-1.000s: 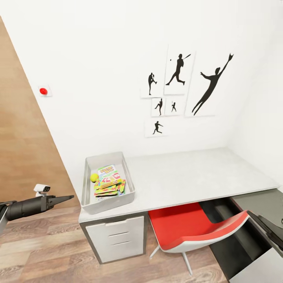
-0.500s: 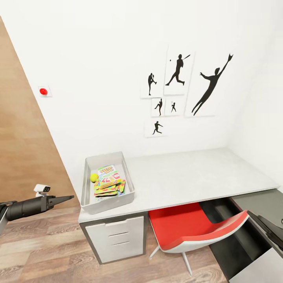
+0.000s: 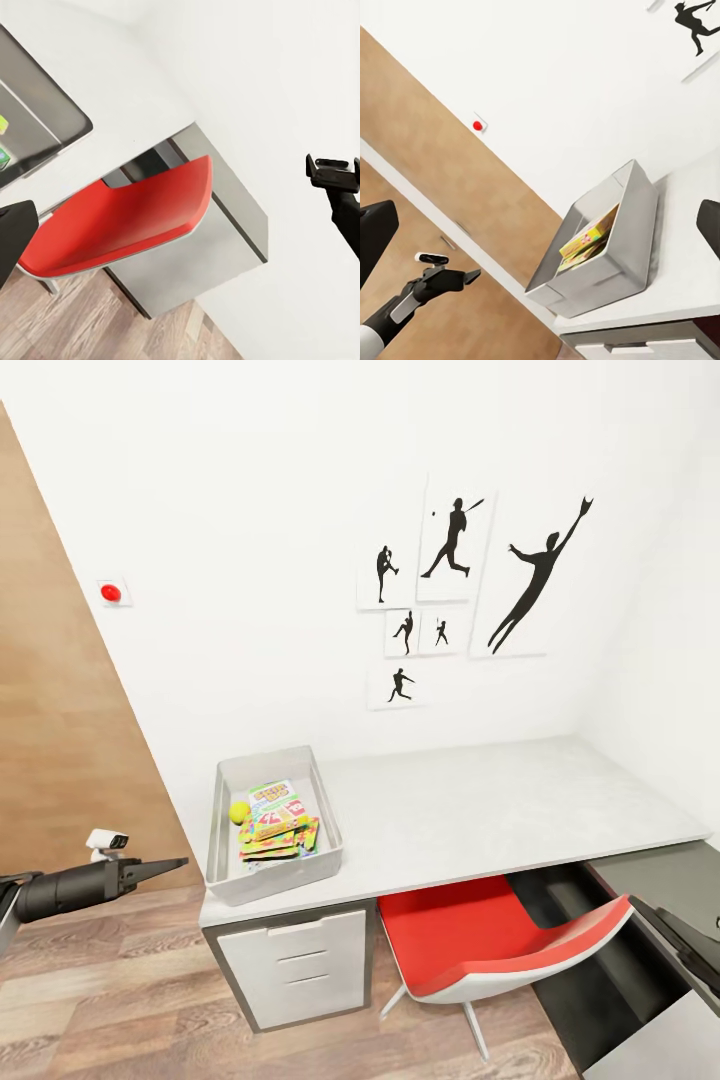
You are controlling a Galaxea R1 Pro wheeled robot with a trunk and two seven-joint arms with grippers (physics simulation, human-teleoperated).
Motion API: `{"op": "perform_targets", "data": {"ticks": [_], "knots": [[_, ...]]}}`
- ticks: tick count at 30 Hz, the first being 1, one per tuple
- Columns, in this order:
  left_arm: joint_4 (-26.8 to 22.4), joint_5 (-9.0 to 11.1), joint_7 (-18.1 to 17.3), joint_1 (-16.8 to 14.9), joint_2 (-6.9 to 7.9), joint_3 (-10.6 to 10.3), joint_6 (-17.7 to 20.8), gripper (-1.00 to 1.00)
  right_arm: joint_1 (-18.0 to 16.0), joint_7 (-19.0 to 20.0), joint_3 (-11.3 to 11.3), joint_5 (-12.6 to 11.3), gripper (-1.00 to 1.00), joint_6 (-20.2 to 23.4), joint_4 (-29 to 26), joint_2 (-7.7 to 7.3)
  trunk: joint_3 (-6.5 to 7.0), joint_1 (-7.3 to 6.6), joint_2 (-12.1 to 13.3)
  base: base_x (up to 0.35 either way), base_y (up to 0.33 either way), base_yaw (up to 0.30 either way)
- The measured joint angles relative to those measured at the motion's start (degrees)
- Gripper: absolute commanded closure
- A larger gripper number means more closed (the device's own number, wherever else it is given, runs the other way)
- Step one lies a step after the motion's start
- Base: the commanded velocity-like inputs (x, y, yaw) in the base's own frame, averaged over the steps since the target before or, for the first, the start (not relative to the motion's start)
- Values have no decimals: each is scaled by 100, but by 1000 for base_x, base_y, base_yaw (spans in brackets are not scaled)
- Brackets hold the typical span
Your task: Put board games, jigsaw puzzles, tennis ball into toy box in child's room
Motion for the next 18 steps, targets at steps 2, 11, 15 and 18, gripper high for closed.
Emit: {"op": "perform_targets", "data": {"ticks": [2, 11, 15, 18], "knots": [[0, -2, 0, 0, 1, 0, 0, -100, 0, 0, 0, 0, -100, 0, 1, 0, 0, 0, 0, 0, 0, 0], [0, -8, 0, 0, -3, -3, -1, -100, 0, 0, 0, -3, -100, 1, 3, 2, 0, 0, 0, 0, 0, 0], [0, -8, 0, 0, -4, -4, -1, -100, 0, 0, 0, -7, -100, -14, 4, 5, 12, 0, 0, 0, 0, 0], [0, -9, 0, 0, -5, -5, -2, -100, 0, 2, 0, -8, -100, -63, 4, 3, 32, 0, 0, 0, 0, 0]]}}
